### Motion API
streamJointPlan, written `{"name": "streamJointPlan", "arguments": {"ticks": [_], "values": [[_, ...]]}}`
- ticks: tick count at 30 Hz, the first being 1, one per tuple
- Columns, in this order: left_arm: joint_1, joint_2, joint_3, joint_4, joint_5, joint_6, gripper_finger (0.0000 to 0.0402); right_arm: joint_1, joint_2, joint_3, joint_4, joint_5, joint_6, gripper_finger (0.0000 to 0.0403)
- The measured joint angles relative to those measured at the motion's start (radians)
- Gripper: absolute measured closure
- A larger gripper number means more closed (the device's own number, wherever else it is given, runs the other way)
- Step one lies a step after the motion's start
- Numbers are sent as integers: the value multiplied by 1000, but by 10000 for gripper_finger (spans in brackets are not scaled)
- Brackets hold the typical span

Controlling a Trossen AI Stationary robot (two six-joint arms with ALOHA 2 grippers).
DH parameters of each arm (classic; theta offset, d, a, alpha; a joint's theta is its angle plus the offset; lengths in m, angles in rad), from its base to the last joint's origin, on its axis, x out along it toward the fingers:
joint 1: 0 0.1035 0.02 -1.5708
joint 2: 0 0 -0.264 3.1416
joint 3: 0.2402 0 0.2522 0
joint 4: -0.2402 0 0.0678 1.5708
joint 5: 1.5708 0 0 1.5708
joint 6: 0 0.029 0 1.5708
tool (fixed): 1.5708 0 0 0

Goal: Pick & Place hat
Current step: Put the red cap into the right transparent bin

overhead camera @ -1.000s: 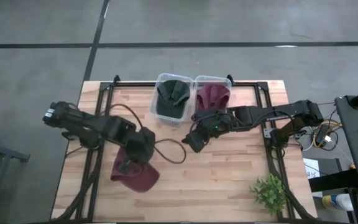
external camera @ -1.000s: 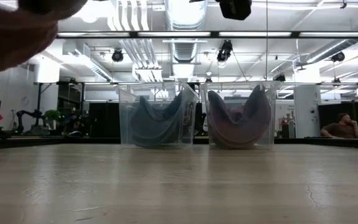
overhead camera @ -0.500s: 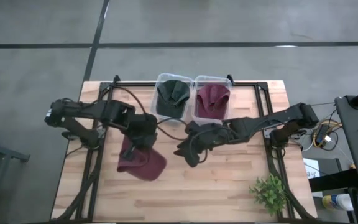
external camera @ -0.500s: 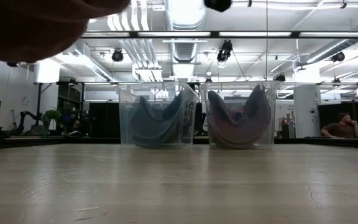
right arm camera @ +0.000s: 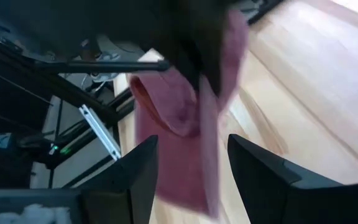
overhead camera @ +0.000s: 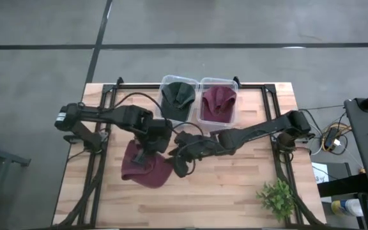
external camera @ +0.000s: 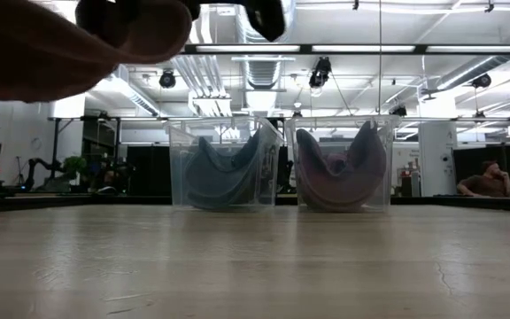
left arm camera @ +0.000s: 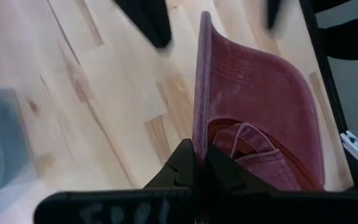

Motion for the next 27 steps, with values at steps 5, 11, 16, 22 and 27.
{"name": "streamJointPlan", "arguments": {"ticks": [5,11,16,22,27], "values": [[1,-3,1,20,15,-13,395,0,61,71,-3,1,-45,216],[1,-4,13,-4,38,-24,395,3,127,179,-166,2,-62,216],[1,-7,15,-11,49,-35,395,3,180,273,-254,5,-105,216],[1,-7,16,-43,47,-38,395,12,193,316,-300,45,-181,216],[1,-3,19,-49,44,-49,395,24,172,332,-306,85,-229,216]]}}
